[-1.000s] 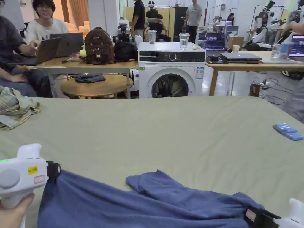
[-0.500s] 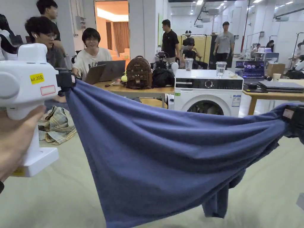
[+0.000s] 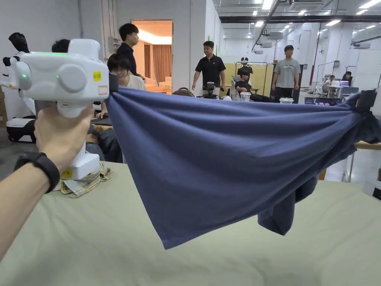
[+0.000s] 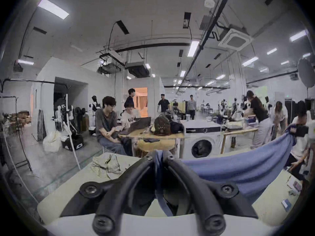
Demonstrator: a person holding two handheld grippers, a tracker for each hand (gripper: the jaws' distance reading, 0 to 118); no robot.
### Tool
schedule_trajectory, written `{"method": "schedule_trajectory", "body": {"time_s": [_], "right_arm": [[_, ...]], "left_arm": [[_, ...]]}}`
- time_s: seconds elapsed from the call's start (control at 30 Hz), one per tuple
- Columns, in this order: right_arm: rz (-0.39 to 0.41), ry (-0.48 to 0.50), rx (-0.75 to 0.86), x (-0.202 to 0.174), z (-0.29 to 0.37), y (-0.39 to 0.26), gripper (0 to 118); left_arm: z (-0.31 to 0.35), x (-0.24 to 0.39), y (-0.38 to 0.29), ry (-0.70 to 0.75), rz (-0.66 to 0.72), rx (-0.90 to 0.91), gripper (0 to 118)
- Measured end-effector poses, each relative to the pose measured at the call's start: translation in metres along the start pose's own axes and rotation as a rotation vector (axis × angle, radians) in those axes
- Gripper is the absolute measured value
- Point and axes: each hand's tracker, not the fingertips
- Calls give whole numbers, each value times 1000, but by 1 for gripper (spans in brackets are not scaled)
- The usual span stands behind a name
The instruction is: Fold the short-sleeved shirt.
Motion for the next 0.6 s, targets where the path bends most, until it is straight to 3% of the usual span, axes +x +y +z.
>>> {"method": "schedule_trajectory", "body": {"time_s": [0.13,0.43,0.6], "right_arm": [[47,-55,-23,-7,-38,-6,2],[110,-48,-69,-10,-73,-35,2],[125,-43,-182,2,-76,-98,2]], "left_arm": [[-28,3,-16,-12,20,-8,1],[-58,11,-52,-10,-5,-95,1],[-55,16,-120,-55,18,-198,1]]}}
